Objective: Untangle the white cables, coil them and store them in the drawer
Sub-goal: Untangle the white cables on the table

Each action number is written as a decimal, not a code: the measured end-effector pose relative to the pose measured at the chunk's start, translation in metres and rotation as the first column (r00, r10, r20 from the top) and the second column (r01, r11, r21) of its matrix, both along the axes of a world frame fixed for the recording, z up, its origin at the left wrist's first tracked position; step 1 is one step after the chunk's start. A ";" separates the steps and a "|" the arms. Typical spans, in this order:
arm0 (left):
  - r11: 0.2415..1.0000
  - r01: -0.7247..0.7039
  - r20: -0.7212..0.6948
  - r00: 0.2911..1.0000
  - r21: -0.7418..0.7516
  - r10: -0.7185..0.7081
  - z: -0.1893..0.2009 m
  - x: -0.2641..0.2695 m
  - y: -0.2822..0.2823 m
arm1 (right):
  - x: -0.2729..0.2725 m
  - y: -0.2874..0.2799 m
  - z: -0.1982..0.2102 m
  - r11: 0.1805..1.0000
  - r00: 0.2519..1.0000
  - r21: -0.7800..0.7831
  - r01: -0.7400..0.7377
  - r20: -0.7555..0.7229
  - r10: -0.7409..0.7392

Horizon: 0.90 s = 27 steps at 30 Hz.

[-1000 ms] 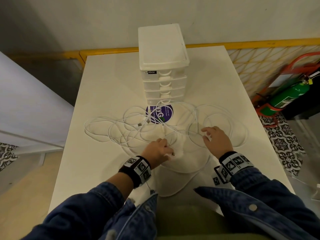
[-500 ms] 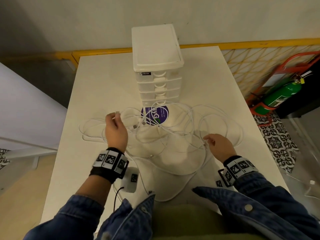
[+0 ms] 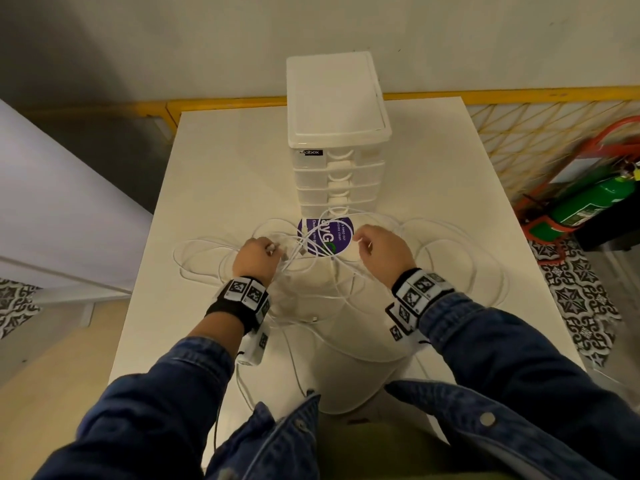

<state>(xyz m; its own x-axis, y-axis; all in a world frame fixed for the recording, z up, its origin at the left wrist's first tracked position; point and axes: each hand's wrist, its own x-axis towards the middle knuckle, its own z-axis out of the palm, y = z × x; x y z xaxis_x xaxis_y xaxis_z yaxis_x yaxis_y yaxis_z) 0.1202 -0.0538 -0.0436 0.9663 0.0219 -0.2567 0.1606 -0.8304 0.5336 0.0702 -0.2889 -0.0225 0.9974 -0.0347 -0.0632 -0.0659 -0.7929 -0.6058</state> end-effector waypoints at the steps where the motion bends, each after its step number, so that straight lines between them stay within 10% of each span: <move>1: 1.000 0.004 -0.021 1.000 0.011 -0.004 0.000 0.002 0.000 | 0.009 -0.004 0.000 0.998 0.998 0.005 0.066 0.008 -0.067; 5: 0.997 0.060 -0.119 0.992 0.057 -0.053 -0.002 0.005 0.003 | 0.042 -0.022 0.002 0.994 0.991 -0.012 0.107 -0.079 -0.108; 13: 0.999 0.038 -0.112 0.993 -0.012 -0.040 -0.009 0.003 0.007 | 0.035 0.011 -0.016 0.956 0.938 0.190 -0.223 -0.226 0.264; 19: 0.996 -0.074 -0.020 0.997 -0.047 0.074 -0.013 -0.002 0.036 | -0.008 -0.012 -0.028 0.945 0.973 0.323 -0.050 -0.199 0.120; 27: 0.997 0.060 -0.002 0.998 0.057 -0.060 -0.009 0.009 0.034 | -0.023 -0.020 -0.004 0.890 0.943 0.424 -0.167 -0.196 0.270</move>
